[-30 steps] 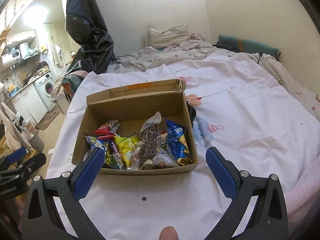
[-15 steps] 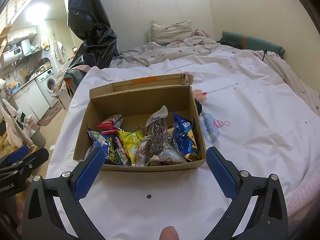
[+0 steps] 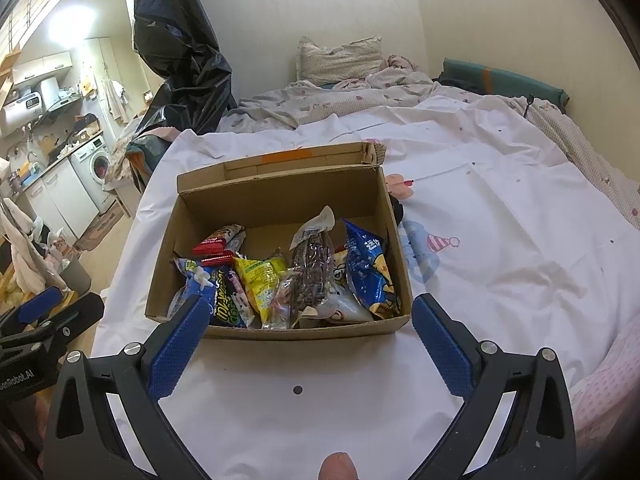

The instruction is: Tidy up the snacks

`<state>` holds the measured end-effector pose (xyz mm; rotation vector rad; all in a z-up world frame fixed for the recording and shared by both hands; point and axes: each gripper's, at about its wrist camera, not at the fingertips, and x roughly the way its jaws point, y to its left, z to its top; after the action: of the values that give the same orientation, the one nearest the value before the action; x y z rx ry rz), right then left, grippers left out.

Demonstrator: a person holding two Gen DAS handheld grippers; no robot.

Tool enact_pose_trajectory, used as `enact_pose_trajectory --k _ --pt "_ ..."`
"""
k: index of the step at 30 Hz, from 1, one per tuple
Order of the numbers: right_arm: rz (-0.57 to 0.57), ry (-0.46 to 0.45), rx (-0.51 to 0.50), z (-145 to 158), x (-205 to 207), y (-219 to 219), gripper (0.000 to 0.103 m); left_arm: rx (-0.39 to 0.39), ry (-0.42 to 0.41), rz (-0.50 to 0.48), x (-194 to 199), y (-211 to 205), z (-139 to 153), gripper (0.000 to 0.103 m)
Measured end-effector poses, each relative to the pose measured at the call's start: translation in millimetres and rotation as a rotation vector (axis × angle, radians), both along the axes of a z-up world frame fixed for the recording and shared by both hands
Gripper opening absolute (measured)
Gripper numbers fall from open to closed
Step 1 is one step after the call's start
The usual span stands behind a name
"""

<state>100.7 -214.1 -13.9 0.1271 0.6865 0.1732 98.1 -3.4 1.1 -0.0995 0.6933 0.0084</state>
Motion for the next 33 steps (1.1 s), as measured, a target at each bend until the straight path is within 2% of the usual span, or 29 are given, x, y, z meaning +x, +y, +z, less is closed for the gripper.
enact_pose_trajectory --k 33 --pt "-0.004 0.003 0.003 0.6 -0.7 -2.8 0.103 -0.009 0.008 0.025 3.7 9.4 -1.4 0.103"
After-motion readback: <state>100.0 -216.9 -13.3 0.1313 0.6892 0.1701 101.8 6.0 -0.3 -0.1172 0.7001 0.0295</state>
